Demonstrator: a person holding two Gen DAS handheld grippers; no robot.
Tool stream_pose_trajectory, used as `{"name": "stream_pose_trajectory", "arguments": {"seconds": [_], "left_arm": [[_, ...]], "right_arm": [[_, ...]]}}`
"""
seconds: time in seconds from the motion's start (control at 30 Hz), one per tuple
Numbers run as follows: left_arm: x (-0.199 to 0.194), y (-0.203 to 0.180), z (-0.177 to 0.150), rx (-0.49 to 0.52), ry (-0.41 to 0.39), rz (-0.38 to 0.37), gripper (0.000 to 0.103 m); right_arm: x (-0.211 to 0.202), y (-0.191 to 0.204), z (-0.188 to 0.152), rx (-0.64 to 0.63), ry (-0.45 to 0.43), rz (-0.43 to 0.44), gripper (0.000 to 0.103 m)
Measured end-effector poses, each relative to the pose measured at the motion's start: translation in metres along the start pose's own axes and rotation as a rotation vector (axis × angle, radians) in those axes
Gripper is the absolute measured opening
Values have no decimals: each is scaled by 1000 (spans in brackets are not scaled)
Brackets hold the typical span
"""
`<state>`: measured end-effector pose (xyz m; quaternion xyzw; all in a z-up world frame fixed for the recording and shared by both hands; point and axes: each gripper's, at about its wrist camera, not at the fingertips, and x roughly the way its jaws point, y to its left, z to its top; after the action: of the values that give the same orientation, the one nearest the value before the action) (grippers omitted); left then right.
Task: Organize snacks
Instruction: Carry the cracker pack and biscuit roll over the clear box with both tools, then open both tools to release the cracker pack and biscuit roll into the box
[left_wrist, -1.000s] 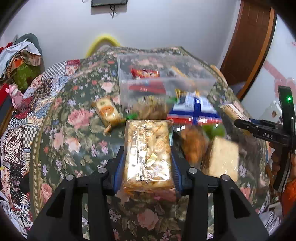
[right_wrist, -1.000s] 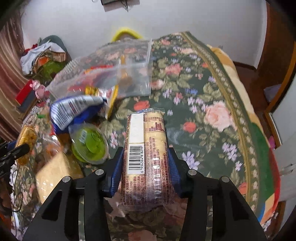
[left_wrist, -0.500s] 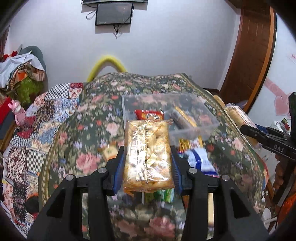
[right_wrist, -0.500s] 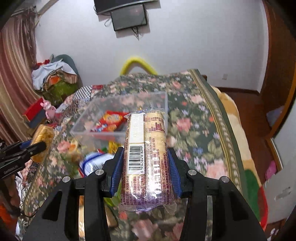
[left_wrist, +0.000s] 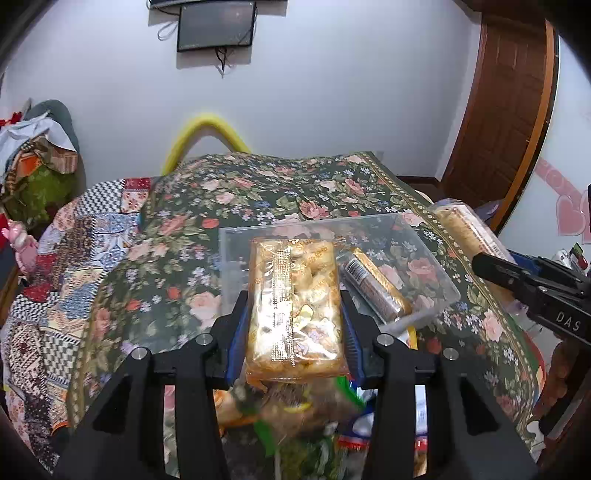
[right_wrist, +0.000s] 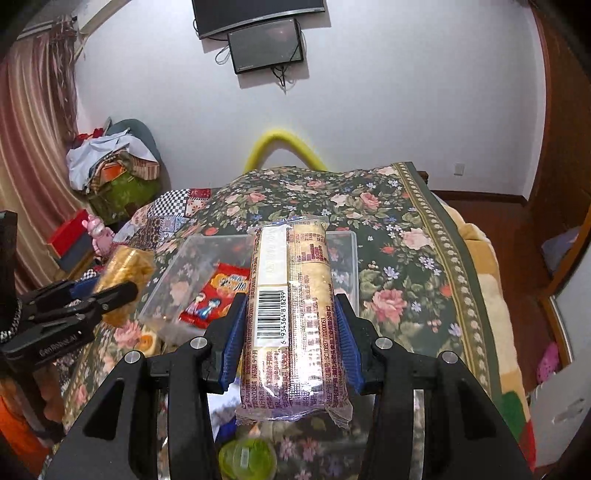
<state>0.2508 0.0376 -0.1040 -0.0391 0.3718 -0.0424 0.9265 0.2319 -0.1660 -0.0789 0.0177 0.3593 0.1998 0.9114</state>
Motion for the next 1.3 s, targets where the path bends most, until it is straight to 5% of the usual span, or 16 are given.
{"name": "stream_pose_trajectory", "arguments": {"seconds": [0.73,1.3], "left_arm": [[124,-39,23,55,190,-68,45],[85,-40,27,57,160,-81,46]], "right_arm": [[91,-22,9,16,130,-10,43],[81,-20,11,4,150,-15,43]]}}
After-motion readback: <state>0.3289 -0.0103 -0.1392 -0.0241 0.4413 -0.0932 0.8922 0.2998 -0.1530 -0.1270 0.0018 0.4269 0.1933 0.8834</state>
